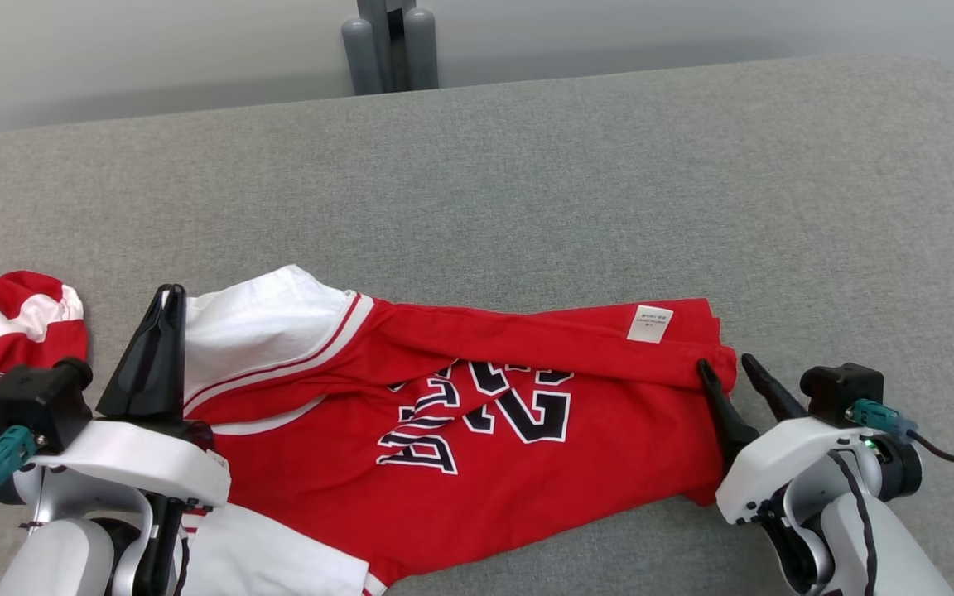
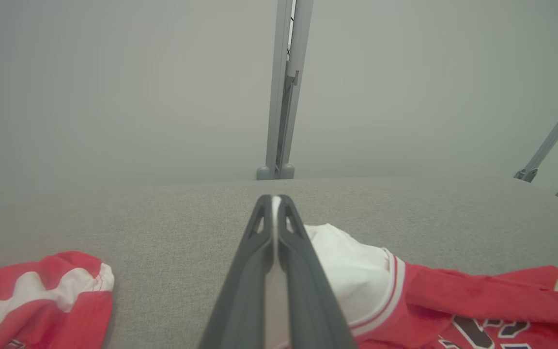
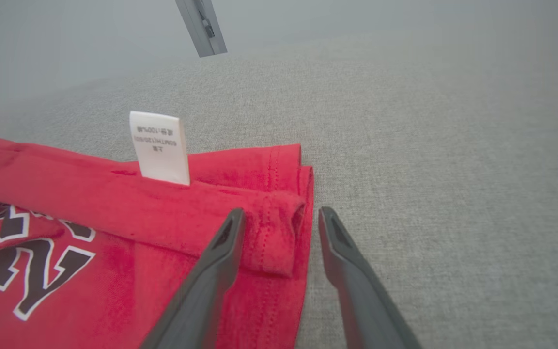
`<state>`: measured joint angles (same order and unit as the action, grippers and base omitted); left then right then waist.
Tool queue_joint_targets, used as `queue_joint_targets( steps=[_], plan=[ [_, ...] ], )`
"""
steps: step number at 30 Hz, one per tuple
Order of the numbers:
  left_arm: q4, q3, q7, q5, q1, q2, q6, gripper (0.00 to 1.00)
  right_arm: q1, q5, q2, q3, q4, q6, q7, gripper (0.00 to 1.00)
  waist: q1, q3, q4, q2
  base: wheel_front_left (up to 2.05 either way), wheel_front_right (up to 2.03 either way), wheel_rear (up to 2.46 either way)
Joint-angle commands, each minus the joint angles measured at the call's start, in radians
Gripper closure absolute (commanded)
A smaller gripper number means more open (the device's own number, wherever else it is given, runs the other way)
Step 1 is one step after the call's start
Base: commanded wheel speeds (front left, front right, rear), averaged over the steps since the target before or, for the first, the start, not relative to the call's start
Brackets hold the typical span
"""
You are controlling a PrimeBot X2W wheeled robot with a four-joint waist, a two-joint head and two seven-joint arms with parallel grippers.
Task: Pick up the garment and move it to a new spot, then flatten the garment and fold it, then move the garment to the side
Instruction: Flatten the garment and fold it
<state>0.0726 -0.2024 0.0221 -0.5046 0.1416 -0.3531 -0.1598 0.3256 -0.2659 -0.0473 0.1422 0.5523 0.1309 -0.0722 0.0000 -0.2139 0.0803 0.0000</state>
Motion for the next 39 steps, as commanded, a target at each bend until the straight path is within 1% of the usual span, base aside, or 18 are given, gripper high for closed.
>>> queue_joint_targets(
  steps=[1,2,3,4,5,10,11,13,17,21,22,24,29,32,34,36,39],
  plan=[
    [-0.001,0.0,0.001,0.0,-0.009,-0.001,-0.006,1.0,0.014,-0.012,-0.006,0.004,0.015,0.0,-0.009,0.29,0.0,0.001,-0.005,0.0,0.0,0.0,0.0],
    [-0.001,-0.001,0.0,0.0,-0.01,-0.001,-0.006,1.0,0.023,-0.018,-0.006,0.008,0.03,0.0,-0.011,0.44,0.0,0.002,-0.007,0.0,0.0,0.0,0.0],
    [-0.001,-0.002,-0.001,-0.001,-0.011,-0.002,-0.006,1.0,0.033,-0.023,-0.007,0.013,0.043,0.0,-0.014,0.55,0.0,0.002,-0.009,0.0,0.0,0.0,0.0],
    [-0.002,-0.002,-0.001,-0.002,-0.011,-0.002,-0.007,1.0,0.043,-0.026,-0.006,0.019,0.059,0.0,-0.02,0.71,0.0,0.003,-0.011,0.0,0.0,0.0,0.0],
    [-0.002,-0.003,-0.002,-0.004,-0.012,-0.003,-0.007,1.0,0.052,-0.024,-0.007,0.027,0.071,0.0,-0.026,1.0,0.0,0.004,-0.013,0.0,0.0,0.0,0.0],
    [0.002,0.012,0.017,-0.01,-0.015,-0.004,-0.014,1.0,0.091,0.013,-0.007,0.018,0.104,0.0,-0.084,1.0,0.0,0.021,-0.015,0.0,0.0,0.0,0.0],
    [0.006,0.02,0.031,-0.012,-0.011,-0.007,-0.01,1.0,0.103,0.039,-0.007,0.001,0.099,0.0,-0.115,1.0,0.0,0.035,-0.012,0.0,0.0,0.0,0.0],
    [0.009,0.024,0.038,-0.009,-0.002,-0.014,-0.005,1.0,0.11,0.055,-0.007,-0.01,0.09,0.0,-0.13,1.0,0.0,0.044,-0.01,0.0,0.0,0.0,0.0],
    [0.039,0.043,0.049,-0.016,0.079,-0.043,0.028,1.0,0.137,0.105,-0.017,-0.074,0.003,0.0,-0.176,1.0,0.0,0.096,-0.002,0.0,0.0,0.0,0.0],
    [0.058,0.045,0.026,-0.033,0.178,-0.07,0.068,1.0,0.167,0.105,-0.041,-0.083,-0.068,0.0,-0.176,1.0,0.0,0.147,0.003,0.0,0.0,0.0,0.0],
    [0.058,0.045,0.026,-0.033,0.178,-0.07,0.068,1.0,0.167,0.105,-0.041,-0.083,-0.068,0.0,-0.176,1.0,0.0,0.147,0.003,0.0,0.0,0.0,0.0],
    [0.063,0.044,0.005,-0.044,0.231,-0.082,0.088,1.0,0.19,0.09,-0.059,-0.079,-0.099,0.0,-0.161,1.0,0.0,0.17,0.005,0.0,0.0,0.0,0.0],
    [0.068,0.054,-0.058,-0.109,0.355,-0.089,0.126,1.0,0.273,0.043,-0.101,-0.053,-0.167,0.0,-0.108,1.0,0.0,0.215,0.017,0.0,0.0,0.0,0.0],
    [0.058,0.052,-0.097,-0.122,0.423,-0.109,0.145,1.0,0.336,-0.043,-0.107,-0.024,-0.199,0.0,-0.069,1.0,0.0,0.229,0.025,0.0,0.0,0.0,0.0],
    [0.045,0.049,-0.114,-0.111,0.467,-0.128,0.152,1.0,0.377,-0.107,-0.126,-0.009,-0.216,0.0,-0.043,1.0,0.0,0.241,0.025,0.0,0.0,0.0,0.0],
    [0.033,0.044,-0.128,-0.099,0.506,-0.142,0.158,1.0,0.414,-0.133,-0.157,0.002,-0.226,0.0,-0.026,1.0,0.0,0.247,0.025,0.0,0.0,0.0,0.0],
    [0.012,0.037,-0.144,-0.092,0.551,-0.156,0.168,1.0,0.458,-0.161,-0.183,0.007,-0.22,0.0,-0.003,1.0,0.0,0.254,0.022,0.0,0.0,0.0,0.0]
  ],
)
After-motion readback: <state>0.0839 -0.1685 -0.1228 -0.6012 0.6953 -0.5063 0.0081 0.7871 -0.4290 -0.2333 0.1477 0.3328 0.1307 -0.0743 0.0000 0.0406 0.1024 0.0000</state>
